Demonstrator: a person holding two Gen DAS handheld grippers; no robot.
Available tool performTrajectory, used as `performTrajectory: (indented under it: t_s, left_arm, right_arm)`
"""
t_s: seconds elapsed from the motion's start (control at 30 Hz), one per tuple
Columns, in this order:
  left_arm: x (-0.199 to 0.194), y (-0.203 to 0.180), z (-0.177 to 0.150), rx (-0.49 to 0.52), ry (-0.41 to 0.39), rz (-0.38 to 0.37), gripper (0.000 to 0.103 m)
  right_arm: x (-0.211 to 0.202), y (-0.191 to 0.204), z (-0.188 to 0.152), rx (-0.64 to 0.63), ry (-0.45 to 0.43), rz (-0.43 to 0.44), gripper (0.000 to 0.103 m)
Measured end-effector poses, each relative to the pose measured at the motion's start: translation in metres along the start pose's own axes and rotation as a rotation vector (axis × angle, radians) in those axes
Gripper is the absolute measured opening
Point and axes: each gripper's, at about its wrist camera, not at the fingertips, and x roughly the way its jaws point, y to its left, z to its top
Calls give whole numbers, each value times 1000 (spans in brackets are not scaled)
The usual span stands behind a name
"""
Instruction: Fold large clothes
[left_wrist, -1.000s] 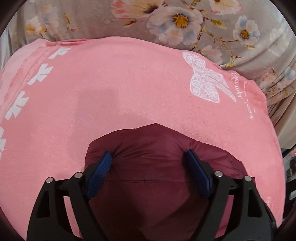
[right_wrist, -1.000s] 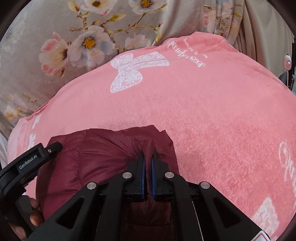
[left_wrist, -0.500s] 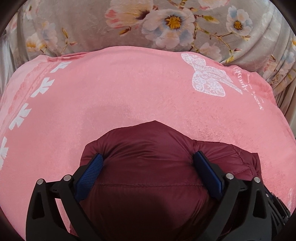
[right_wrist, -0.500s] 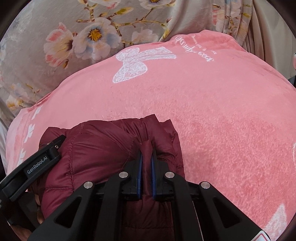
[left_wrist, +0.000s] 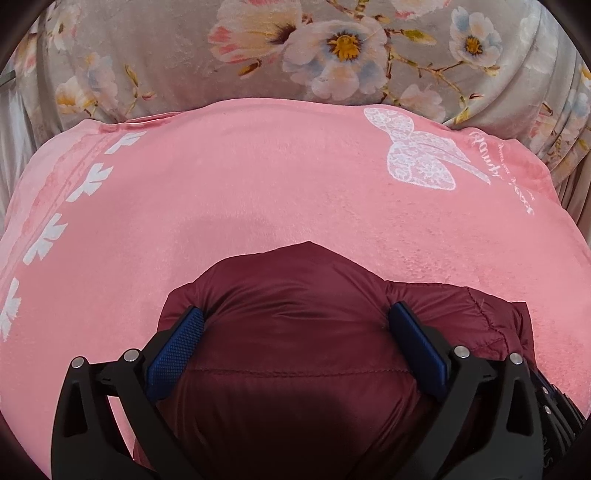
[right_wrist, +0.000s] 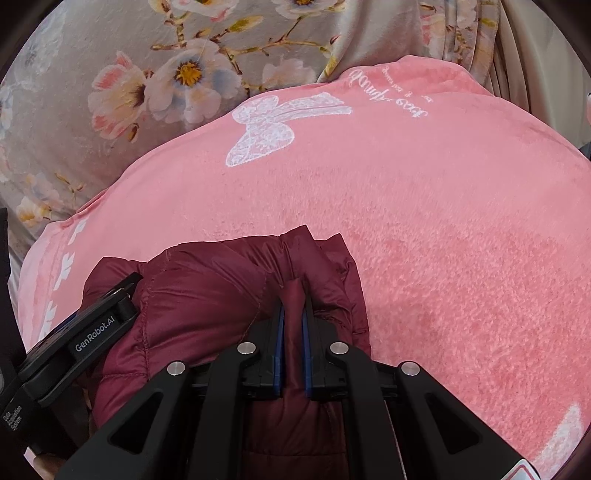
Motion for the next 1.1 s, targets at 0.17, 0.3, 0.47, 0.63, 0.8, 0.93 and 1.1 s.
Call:
performTrajectory:
  t_s: [0.17, 0.3, 0.47, 0.63, 0.8, 0.93, 1.1]
  left_arm:
    - [1, -1, -1, 7, -1, 12, 98]
    - [1, -2, 0, 11, 1, 21, 98]
    - [3, -3, 1, 18, 13, 30, 98]
    - [-15, 12, -1, 36, 71, -22, 98]
    - [-58, 49, -21, -37, 121, -163, 98]
    - [-78, 68, -47, -89, 169, -204, 98]
    - [-101, 78, -74, -87, 162, -189, 98]
  right_arm:
    - [1, -1, 0, 1, -1, 5, 5]
    - [1, -3, 0, 12, -3, 22, 6]
    - [3, -13, 1, 58, 1, 77, 6]
    - [-10, -30, 1, 122, 36, 145, 9]
    - [-64, -51, -23, 104, 11, 140, 48]
    - [-94, -60, -46, 70, 38, 180, 48]
    - [-110, -57, -72, 54, 72, 215, 48]
